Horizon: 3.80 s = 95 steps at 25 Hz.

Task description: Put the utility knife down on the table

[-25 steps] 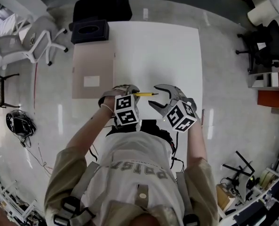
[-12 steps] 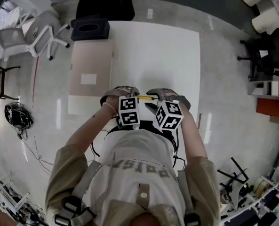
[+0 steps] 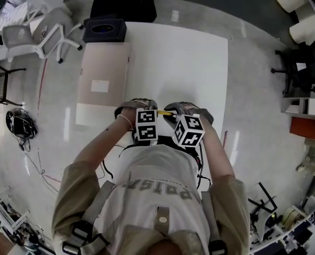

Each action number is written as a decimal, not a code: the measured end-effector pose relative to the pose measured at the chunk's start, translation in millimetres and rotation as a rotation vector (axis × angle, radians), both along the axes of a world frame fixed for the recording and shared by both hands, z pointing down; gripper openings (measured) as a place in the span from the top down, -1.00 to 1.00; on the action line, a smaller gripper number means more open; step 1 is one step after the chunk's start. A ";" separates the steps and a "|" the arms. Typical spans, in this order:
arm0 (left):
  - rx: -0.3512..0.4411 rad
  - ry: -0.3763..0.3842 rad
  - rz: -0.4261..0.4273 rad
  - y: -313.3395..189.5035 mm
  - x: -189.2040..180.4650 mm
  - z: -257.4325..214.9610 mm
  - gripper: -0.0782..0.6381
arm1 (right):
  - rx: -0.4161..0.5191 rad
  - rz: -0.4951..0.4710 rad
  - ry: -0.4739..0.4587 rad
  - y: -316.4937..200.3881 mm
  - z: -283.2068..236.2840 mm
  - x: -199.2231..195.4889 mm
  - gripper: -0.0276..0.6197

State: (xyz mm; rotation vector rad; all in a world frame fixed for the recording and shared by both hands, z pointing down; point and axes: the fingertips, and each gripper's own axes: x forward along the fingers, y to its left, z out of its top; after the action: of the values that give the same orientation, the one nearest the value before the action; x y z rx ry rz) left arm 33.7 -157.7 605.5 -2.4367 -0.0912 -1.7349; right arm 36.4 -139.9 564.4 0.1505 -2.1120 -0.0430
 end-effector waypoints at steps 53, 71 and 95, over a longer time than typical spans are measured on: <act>0.261 0.216 -0.079 4.1 -22.2 12.2 0.25 | -0.946 0.508 -0.508 14.3 31.5 11.6 0.72; 0.100 0.136 -0.088 0.5 -18.4 29.8 0.32 | -0.878 0.524 -0.446 10.7 46.9 17.0 0.65; -0.056 0.019 -0.174 -6.7 -13.7 80.6 0.32 | -0.244 0.248 -0.017 3.6 108.5 27.3 0.52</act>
State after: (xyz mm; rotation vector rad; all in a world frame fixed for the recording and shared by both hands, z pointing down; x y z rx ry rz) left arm 20.0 -164.3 686.1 -2.5691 0.0777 -1.8003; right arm 63.6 -136.3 672.9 0.2652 -2.0814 0.3632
